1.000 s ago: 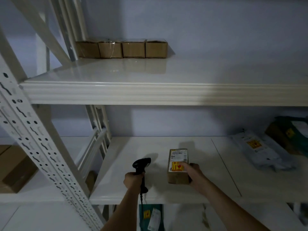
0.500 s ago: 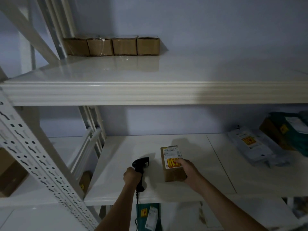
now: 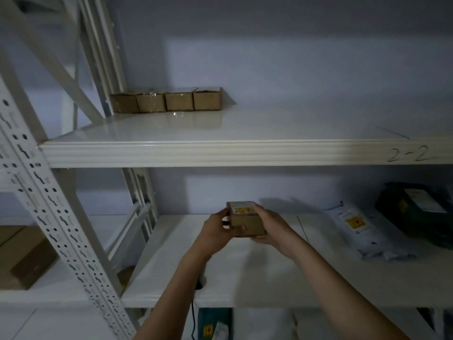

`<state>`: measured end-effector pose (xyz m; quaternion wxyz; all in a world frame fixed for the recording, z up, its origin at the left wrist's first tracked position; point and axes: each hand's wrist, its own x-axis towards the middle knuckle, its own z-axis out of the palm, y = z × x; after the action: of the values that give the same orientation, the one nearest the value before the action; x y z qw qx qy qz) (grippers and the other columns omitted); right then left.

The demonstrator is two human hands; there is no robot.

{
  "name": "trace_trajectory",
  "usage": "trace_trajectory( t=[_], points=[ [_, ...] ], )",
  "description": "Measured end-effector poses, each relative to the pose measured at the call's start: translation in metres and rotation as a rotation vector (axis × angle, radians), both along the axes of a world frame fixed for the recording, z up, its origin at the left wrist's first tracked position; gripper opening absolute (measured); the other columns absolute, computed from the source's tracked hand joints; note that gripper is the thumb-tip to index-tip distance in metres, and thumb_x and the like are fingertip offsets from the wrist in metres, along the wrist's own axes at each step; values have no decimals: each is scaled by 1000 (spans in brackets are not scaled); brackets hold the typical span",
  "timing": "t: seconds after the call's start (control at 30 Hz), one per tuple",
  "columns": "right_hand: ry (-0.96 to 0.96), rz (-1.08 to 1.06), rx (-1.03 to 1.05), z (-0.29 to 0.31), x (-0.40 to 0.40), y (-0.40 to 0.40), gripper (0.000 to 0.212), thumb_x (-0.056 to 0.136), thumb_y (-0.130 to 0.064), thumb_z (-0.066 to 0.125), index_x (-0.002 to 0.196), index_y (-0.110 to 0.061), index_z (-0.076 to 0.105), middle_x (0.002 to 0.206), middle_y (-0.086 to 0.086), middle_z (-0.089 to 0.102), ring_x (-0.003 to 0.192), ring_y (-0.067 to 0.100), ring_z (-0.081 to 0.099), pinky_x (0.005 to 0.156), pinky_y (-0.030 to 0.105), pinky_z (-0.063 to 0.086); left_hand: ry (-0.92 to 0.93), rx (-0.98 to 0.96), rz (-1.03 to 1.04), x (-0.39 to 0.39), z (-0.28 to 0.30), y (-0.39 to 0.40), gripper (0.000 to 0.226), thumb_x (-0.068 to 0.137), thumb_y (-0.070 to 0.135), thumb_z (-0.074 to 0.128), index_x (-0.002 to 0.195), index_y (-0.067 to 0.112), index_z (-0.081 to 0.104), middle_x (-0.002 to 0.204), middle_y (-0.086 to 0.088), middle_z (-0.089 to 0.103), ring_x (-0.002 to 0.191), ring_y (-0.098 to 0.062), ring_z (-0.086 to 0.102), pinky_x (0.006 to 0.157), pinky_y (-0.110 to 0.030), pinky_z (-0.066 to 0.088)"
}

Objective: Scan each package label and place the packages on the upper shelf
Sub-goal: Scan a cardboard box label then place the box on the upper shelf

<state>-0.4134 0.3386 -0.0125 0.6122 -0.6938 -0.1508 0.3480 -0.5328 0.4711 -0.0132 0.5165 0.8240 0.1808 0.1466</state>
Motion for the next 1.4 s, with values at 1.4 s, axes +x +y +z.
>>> trace_trajectory(
  t=[1.4],
  points=[
    [-1272,-119,-270,224,-39,-10,48,100,-29,57,147,-20,48,146,13,51,131,34,51,105,39,43,-475,685,273,3,212,-18,28,87,6,64,115,5,67,116,-11,62,93,-27,64,78,-21,43]
  ],
)
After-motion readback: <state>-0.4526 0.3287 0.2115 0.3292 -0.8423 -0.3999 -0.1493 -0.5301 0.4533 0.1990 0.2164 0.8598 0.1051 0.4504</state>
